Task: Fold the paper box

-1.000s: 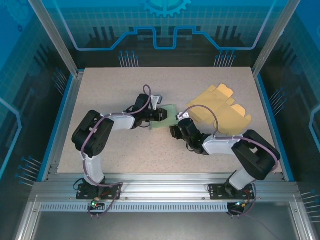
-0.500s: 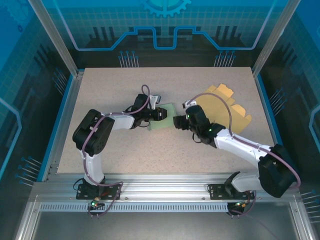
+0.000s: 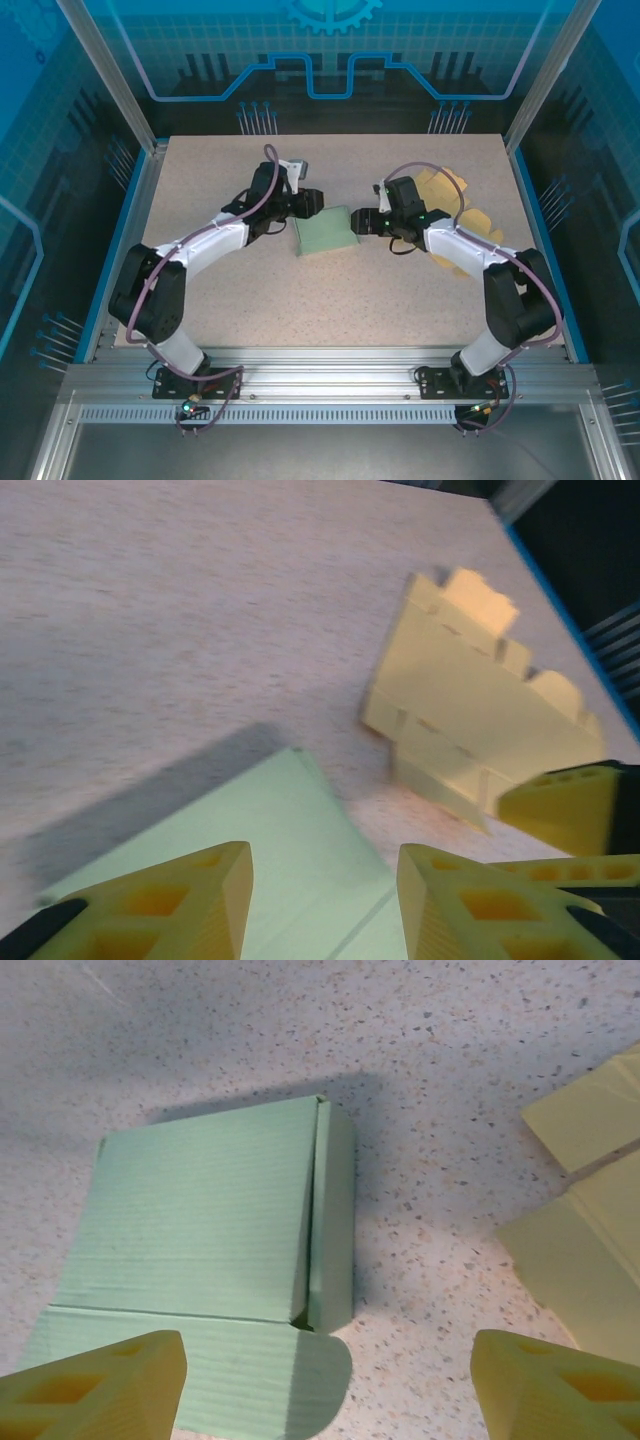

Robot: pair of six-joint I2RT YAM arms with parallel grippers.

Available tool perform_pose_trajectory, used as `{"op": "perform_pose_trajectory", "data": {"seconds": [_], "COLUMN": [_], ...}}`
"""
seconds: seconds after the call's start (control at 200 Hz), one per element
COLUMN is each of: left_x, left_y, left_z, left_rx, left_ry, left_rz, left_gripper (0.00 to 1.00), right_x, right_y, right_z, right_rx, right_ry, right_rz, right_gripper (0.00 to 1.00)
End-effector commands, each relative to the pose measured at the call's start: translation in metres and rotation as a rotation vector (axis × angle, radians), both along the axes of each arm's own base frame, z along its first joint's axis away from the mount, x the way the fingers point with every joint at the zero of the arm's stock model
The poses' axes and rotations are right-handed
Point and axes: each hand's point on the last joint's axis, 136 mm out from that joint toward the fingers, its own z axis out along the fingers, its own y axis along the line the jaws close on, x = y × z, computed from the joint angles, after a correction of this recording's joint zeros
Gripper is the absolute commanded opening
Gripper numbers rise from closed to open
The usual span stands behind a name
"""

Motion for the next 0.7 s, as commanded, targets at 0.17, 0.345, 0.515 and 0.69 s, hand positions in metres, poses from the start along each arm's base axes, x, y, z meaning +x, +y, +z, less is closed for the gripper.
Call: {"op": "perform_pose_trajectory", "data": {"seconds": [0.17,0.345,0.515,0.69], "left_x": [-0.013,-0.017,-0.019,-0.021], "left_y": [0.042,0.048,0.061,0.07], "left_z": [-0.095,-0.123,-0.137,-0.147], "left_rx": [0.207,0.263,0.223,0.158], "left_ry": [0.27,0.348,0.397,0.437], "left_rz": [0.1,0.102,0.12,0.126], "left_gripper": [0.43,0.4,0.23,0.17], "right_x": [0.01,0.017,0.019,0.023], "right_y": [0.022,0.027,0.03,0.046], "right_z": [-0.02,-0.038,-0.049,-0.05], "right_rx": [0.11,0.15,0.251,0.424], "right_ry": [0.132,0.19,0.235,0.272], "right_rz": [0.067,0.062,0.052,0.086], "right_gripper": [0.78,0.78,0.78,0.77]}}
